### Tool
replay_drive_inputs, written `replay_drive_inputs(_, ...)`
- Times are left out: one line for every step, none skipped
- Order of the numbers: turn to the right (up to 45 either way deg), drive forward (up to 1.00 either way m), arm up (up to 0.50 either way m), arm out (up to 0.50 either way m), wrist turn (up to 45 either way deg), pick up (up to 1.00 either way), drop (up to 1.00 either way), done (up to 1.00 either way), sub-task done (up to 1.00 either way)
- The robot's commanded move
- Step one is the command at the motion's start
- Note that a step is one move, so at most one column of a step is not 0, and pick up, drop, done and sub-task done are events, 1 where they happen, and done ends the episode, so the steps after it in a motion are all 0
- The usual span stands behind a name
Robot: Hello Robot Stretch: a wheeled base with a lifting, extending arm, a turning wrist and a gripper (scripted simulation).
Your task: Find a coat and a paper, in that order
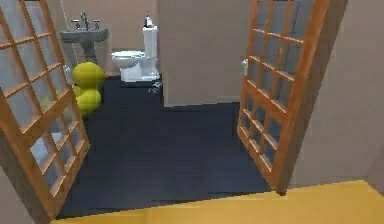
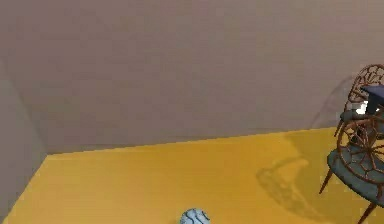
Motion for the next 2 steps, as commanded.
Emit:
replay_drive_inputs(0.0,1.0,0.0,0.0,0.0,0.0,0.0,0.0,0.0)
replay_drive_inputs(0.0,1.0,0.0,0.0,0.0,0.0,0.0,0.0,0.0)
